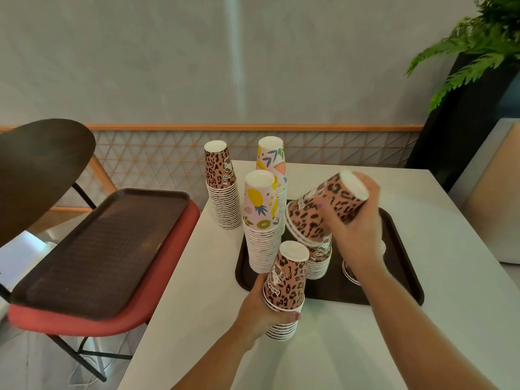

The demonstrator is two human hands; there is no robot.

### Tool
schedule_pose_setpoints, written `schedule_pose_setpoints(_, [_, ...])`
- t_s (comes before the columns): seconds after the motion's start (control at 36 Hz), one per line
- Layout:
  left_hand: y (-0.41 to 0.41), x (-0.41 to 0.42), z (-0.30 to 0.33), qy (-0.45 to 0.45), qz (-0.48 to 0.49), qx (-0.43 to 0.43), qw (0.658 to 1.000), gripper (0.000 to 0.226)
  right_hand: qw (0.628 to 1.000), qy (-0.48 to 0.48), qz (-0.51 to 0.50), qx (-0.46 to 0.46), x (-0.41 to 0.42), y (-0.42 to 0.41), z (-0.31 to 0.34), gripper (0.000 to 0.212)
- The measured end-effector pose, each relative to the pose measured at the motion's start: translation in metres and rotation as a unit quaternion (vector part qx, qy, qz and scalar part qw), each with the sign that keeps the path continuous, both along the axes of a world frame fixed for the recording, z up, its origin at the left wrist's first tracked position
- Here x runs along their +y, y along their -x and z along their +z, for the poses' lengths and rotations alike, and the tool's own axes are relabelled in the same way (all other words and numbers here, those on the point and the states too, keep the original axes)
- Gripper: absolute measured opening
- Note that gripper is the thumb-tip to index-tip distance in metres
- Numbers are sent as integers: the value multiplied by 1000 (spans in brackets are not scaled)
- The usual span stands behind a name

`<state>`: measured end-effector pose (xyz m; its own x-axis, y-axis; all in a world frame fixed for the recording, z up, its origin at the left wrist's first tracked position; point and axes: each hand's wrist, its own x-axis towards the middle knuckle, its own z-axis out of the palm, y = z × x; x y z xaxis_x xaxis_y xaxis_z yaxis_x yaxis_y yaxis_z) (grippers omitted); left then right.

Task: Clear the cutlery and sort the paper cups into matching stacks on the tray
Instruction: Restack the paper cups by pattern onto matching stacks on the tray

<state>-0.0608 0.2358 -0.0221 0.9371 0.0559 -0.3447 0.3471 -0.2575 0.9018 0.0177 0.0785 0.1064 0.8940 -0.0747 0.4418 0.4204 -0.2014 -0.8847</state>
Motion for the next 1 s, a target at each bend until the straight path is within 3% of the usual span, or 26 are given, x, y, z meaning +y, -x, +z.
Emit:
schedule_pose_setpoints(0.17, [-1, -1, 2, 2, 3, 7, 1000, 92, 997, 41, -53, -48, -9, -22, 4, 73])
schedule_pose_setpoints(0.53, [-2, -1, 5, 15, -2, 13, 1000, 92, 979, 189, 4, 75, -1, -27, -56, 82])
schedule_pose_setpoints(0.61, [-1, -1, 5, 24, 0, 12, 1000, 93, 983, 170, -58, 25, 1, -14, -53, 75])
schedule_pose_setpoints(0.69, [-1, -1, 3, 30, 7, 6, 1000, 94, 989, 139, -29, -36, 4, 7, -56, 60])
schedule_pose_setpoints(0.78, [-1, -1, 1, 38, 17, 1, 999, 92, 989, 136, 54, 16, 7, 25, -67, 53])
schedule_pose_setpoints(1.0, [1, -2, 1, 56, -3, -10, 998, 88, 950, 187, 156, 195, 16, 36, -88, 84])
